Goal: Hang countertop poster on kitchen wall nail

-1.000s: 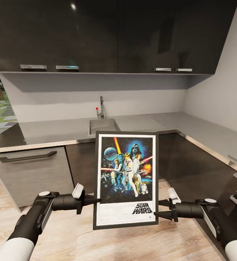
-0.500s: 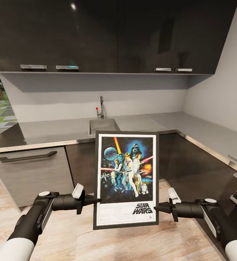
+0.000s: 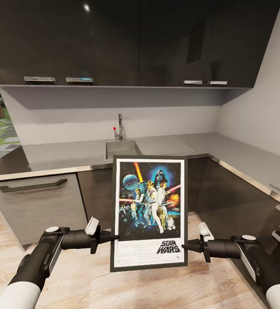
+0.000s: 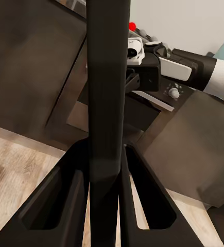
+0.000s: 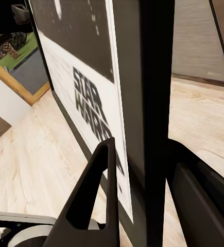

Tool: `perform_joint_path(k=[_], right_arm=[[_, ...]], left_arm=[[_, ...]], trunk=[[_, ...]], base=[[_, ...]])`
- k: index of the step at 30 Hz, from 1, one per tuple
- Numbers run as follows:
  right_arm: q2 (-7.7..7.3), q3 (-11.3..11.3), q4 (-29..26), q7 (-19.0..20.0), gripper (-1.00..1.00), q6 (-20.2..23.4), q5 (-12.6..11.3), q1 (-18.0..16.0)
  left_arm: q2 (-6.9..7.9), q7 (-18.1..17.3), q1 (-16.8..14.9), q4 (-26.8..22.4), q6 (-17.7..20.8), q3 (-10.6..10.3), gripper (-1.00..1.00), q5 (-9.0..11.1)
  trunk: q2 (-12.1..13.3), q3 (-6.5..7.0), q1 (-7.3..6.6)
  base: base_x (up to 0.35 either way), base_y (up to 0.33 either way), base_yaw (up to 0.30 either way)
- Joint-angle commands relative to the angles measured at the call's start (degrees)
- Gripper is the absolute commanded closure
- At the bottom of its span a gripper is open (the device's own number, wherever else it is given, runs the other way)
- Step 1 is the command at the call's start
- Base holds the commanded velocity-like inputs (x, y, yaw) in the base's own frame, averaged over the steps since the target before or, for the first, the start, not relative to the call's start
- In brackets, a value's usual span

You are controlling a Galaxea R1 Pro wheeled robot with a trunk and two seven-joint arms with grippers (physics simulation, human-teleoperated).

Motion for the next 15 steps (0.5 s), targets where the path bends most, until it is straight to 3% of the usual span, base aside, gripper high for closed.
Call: perform_joint_path(k=[1,2,15], right_arm=[[0.03,0.05,-0.04,0.49,1.00,0.81,-0.20,-0.01],[0.03,0.06,-0.04,0.49,1.00,0.81,-0.20,-0.01],[0.03,0.07,-0.04,0.45,1.00,0.81,-0.20,-0.01]], left_arm=[[-0.03,-0.30,-0.08,-0.01,0.61,0.22,1.00,-0.68],[-0.03,-0.30,-0.09,0.01,0.65,0.22,-1.00,-0.68],[0.06,-0.30,-0.11,0.08,0.70,0.26,-1.00,-0.68]], trunk=[[-0.04,-0.06,0.00],[-0.04,-0.06,0.00],[-0.04,-0.06,0.00]], base=[[0.000,0.000,0.000],[0.000,0.000,0.000],[0.000,0.000,0.000]])
